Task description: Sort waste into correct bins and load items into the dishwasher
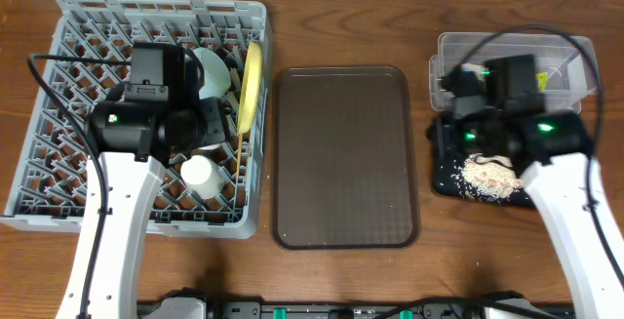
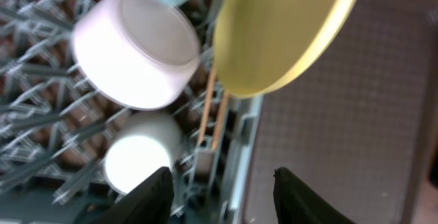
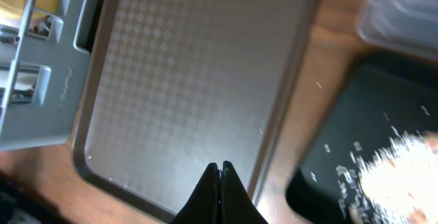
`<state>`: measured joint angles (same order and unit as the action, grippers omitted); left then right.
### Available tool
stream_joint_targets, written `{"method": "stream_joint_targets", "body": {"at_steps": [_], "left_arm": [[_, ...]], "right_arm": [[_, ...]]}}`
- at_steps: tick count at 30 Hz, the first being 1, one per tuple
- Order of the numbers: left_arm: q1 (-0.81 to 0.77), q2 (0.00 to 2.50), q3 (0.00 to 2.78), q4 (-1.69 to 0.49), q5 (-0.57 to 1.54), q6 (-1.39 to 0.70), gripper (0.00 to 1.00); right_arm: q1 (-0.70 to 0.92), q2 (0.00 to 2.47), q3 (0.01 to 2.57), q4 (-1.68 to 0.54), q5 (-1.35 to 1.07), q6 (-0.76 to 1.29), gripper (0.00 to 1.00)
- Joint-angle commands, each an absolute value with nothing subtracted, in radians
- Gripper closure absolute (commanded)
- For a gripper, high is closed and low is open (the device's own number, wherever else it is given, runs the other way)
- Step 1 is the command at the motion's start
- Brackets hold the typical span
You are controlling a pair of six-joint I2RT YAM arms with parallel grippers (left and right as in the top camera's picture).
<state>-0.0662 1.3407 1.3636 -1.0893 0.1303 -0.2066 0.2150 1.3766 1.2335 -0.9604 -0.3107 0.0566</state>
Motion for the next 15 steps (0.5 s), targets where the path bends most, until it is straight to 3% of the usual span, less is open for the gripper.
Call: {"method": "stream_joint_targets", "body": {"at_steps": [1,7,15], "left_arm": [[-0.061,1.345,1.357,-1.103,0.066,-0.204,0.51],[-0.061,1.345,1.357,-1.102,0.066,-0.205,0.51],[-0.061,1.345,1.357,-1.103,0.066,-0.205,0.50]], "right_arm": [[0.283,1.459,1.214,-0.904,-0.218,0.049,0.99],[0.348,1.612,1.214,-0.774,-0.054,0.118,0.99],[0.347,1.805,1.214,-0.689,-0.025,0.185,0.99]]}}
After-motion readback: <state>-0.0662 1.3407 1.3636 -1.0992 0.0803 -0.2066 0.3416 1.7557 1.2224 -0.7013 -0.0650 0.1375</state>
